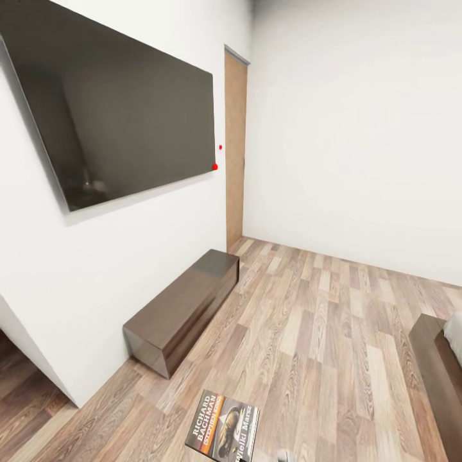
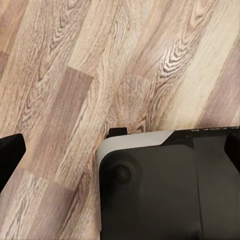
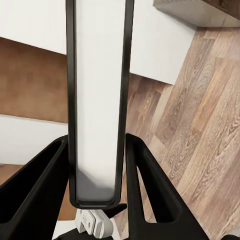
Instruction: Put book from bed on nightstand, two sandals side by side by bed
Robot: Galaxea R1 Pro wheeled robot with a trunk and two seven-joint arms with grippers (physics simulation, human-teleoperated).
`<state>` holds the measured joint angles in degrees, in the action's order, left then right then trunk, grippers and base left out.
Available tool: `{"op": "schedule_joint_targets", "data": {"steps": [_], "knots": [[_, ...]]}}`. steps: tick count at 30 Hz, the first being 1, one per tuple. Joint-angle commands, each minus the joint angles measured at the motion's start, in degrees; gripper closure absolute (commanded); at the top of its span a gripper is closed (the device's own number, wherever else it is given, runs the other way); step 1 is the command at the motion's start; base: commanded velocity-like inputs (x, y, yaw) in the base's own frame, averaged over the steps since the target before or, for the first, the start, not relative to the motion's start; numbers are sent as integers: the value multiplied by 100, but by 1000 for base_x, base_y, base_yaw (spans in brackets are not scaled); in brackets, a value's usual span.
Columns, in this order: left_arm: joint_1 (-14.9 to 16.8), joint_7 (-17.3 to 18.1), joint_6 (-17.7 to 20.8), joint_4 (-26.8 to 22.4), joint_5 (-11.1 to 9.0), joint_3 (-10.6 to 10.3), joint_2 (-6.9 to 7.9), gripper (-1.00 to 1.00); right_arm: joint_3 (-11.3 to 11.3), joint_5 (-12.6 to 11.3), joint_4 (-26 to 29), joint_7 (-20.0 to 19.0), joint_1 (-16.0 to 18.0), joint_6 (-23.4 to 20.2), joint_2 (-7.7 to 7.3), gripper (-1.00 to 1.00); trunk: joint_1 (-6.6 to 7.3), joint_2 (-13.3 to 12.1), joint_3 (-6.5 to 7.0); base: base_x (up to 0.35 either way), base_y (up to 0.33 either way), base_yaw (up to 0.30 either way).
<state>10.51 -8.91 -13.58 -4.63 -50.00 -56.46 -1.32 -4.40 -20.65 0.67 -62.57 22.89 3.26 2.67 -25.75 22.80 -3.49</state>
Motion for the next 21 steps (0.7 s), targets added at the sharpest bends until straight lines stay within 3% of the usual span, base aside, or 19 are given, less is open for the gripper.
{"op": "schedule_joint_targets", "data": {"steps": [1,9,21], "knots": [[4,-32,-13,-2,-25,-49,0,-100,-43,45,-5,-9,5,34,2,100,-4,12,-9,0,0,0],[4,-32,-13,-3,-21,-50,0,-100,-45,44,-5,-9,5,34,0,100,-4,12,4,0,0,-49],[4,-32,-13,-4,-19,-50,0,-100,-48,43,-5,-17,5,34,-3,100,-4,12,6,0,0,-245]]}}
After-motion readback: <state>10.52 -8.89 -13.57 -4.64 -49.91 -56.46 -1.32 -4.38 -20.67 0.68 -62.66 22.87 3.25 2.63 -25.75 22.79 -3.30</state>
